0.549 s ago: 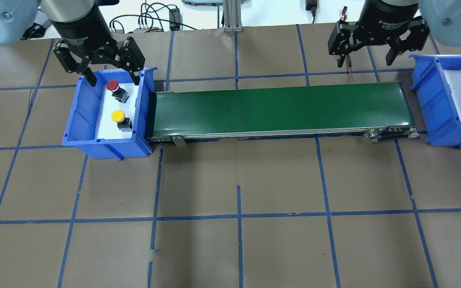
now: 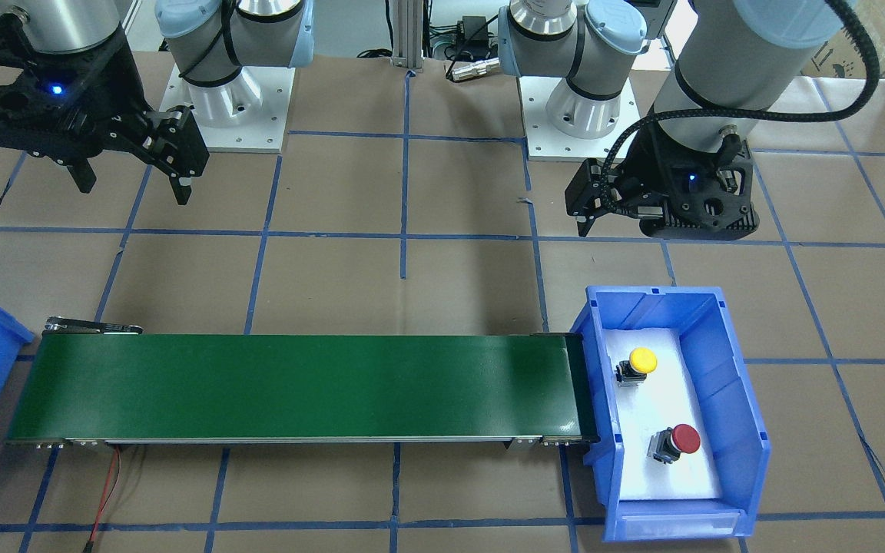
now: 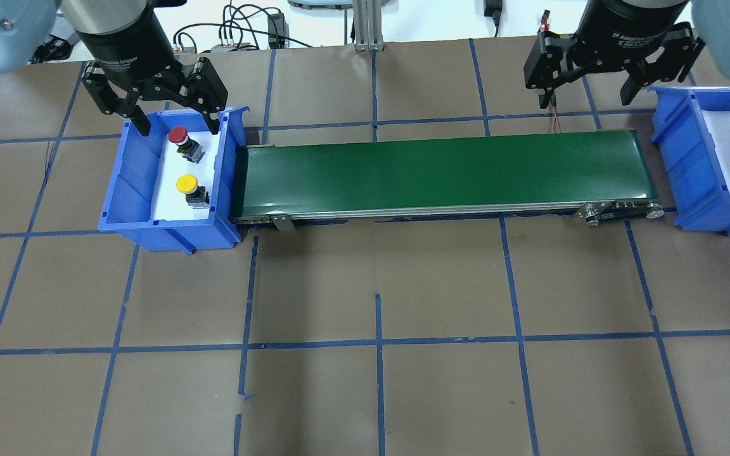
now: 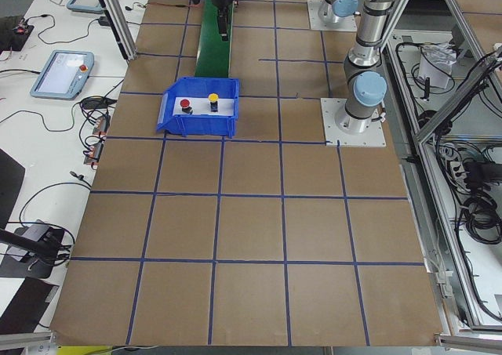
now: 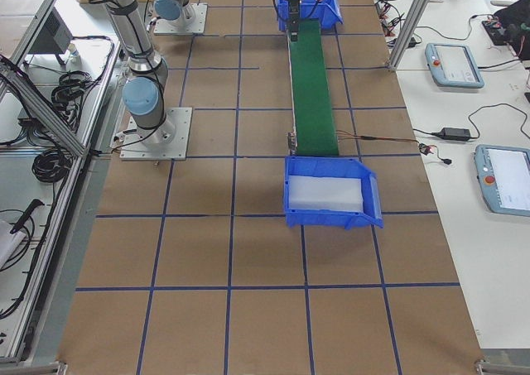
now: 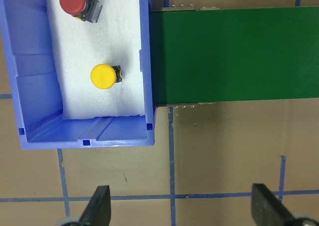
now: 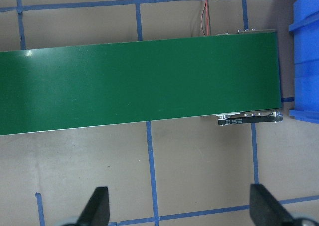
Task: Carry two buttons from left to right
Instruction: 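Lower the left gripper over the red button in the blue bin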
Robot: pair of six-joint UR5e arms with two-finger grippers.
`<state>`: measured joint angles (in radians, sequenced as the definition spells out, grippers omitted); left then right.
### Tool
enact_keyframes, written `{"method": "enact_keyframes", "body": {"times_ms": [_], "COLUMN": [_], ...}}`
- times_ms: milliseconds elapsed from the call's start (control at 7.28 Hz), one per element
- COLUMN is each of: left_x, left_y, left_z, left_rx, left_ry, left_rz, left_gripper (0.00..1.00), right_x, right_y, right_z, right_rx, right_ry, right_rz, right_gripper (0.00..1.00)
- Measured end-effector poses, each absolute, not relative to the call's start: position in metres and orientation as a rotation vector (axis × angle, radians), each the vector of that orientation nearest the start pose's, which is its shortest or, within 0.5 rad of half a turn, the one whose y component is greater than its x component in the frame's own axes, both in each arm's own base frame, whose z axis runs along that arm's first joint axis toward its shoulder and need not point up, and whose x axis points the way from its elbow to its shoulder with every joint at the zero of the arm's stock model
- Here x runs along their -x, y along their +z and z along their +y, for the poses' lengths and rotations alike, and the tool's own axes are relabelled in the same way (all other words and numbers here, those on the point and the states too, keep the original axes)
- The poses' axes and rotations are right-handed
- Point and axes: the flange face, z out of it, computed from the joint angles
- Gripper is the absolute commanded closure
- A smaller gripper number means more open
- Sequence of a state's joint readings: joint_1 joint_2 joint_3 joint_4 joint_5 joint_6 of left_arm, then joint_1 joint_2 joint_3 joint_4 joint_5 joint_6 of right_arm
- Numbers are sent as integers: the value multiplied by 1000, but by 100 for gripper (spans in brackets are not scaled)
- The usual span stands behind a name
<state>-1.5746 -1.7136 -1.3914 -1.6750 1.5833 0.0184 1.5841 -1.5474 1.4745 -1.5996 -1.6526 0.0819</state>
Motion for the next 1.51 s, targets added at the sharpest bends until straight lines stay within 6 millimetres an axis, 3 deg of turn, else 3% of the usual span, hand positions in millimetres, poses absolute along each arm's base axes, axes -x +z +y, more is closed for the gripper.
{"method": "enact_keyframes", "body": {"times_ms": [137, 275, 549, 961, 1236, 1511], "left_x": [131, 128, 112, 68, 32, 8], "left_y": [487, 482, 460, 436, 401, 359], "left_z": [-547, -553, -579, -609, -637, -670], "left_rx": [-36, -33, -1, 56, 79, 127], "left_ry": [103, 85, 88, 49, 36, -28], "left_rz": [3128, 3130, 3132, 3140, 3139, 3138], "left_gripper": [0, 0, 0, 0, 0, 0], "right_x": [-133, -135, -139, -141, -140, -140], "right_y": [521, 516, 512, 513, 507, 497], "right_z": [-514, -518, -524, -524, -527, -532], "right_rx": [-120, -126, -131, -129, -119, -122], "right_ry": [-157, -154, -179, -197, -182, -156], "right_rz": [3200, 3186, 3158, 3147, 3154, 3157], "right_gripper": [6, 1, 0, 0, 0, 0]}}
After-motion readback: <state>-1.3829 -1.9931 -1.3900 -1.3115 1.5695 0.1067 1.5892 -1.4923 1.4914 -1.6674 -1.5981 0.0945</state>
